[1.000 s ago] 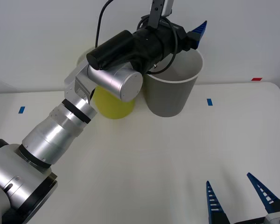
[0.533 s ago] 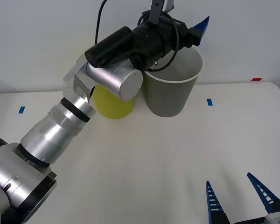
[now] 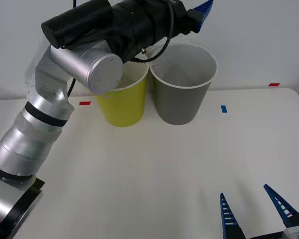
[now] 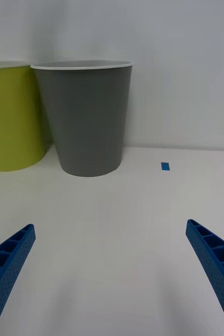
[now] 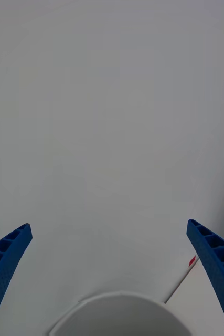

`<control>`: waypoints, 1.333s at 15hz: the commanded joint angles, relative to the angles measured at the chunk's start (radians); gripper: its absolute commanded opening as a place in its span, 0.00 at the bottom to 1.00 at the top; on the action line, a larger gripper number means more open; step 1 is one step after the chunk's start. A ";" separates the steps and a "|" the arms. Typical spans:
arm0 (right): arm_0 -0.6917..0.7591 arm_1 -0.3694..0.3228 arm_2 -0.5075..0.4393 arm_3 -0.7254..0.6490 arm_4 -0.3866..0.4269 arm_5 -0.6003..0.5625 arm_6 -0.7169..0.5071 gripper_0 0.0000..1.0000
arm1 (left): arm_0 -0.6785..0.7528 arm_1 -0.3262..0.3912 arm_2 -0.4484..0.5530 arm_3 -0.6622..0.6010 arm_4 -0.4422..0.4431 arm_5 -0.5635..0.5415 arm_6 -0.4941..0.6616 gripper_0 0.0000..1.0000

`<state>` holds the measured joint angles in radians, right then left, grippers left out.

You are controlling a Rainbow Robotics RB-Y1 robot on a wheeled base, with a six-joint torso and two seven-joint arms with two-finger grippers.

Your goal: Put cans in the gray bin and PET bottles in the light green bin.

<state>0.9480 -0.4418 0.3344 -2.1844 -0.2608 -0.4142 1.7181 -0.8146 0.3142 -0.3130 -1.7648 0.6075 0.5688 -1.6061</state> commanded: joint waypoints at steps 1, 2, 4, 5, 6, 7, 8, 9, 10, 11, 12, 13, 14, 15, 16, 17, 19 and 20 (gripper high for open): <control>0.000 0.000 0.000 0.000 0.000 0.000 0.000 1.00 | 0.126 0.025 0.083 -0.153 -0.008 0.057 -0.014 1.00; 0.000 0.000 0.000 0.000 0.000 0.000 0.000 1.00 | 0.166 0.036 0.095 -0.194 -0.008 0.057 -0.018 1.00; 0.000 0.000 0.000 0.000 0.000 0.000 0.000 1.00 | 0.255 0.077 0.137 -0.314 0.000 0.077 -0.021 1.00; 0.000 0.000 0.000 0.000 0.000 0.000 0.000 1.00 | 0.295 0.098 0.166 -0.383 0.005 0.118 -0.025 1.00; 0.000 0.000 0.000 0.000 0.000 0.000 0.000 1.00 | 0.351 0.120 0.209 -0.472 0.014 0.174 -0.023 1.00; 0.000 0.000 0.000 0.000 0.000 0.000 0.000 1.00 | 0.396 0.118 0.242 -0.525 0.021 0.190 -0.025 1.00; 0.000 0.000 0.000 0.000 0.000 0.000 0.000 1.00 | 0.442 0.117 0.267 -0.565 0.028 0.187 -0.028 1.00; 0.000 0.000 0.000 0.000 0.000 0.000 0.000 1.00 | 0.512 0.125 0.299 -0.614 0.034 0.174 -0.032 1.00; 0.000 0.000 0.000 0.000 0.000 0.000 0.000 1.00 | 0.566 0.132 0.316 -0.647 0.034 0.160 -0.032 1.00; 0.000 0.000 0.000 0.000 0.000 0.000 0.000 1.00 | 0.621 0.140 0.345 -0.679 0.034 0.149 -0.032 1.00; 0.000 0.000 0.000 0.000 0.000 0.000 0.000 1.00 | 0.683 0.141 0.391 -0.720 0.035 0.148 -0.032 1.00; 0.000 0.000 0.000 0.000 0.000 0.000 0.000 1.00 | 0.749 0.143 0.434 -0.766 0.043 0.146 -0.029 1.00; 0.000 0.000 0.000 0.000 0.000 0.000 0.000 1.00 | 0.804 0.143 0.460 -0.792 0.047 0.132 -0.028 1.00; 0.000 0.000 0.000 0.000 0.000 0.000 0.000 1.00 | 0.854 0.140 0.477 -0.809 0.051 0.103 -0.028 1.00; 0.000 0.000 0.000 0.000 0.000 0.000 0.000 1.00 | 0.916 0.140 0.494 -0.828 0.051 0.063 -0.029 1.00; 0.000 0.000 0.000 0.000 0.000 0.000 0.000 1.00 | 0.957 0.137 0.503 -0.846 0.051 0.059 -0.026 1.00; 0.000 0.000 0.000 0.000 0.000 0.000 0.000 1.00 | 1.060 0.123 0.514 -0.853 0.052 0.009 -0.029 1.00; 0.000 0.000 0.000 0.000 0.000 0.000 0.000 1.00 | 1.108 0.120 0.514 -0.853 0.054 -0.032 -0.031 1.00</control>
<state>0.9480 -0.4418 0.3344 -2.1844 -0.2608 -0.4142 1.7180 0.2402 0.4413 0.1970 -2.6156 0.6590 0.5864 -1.6347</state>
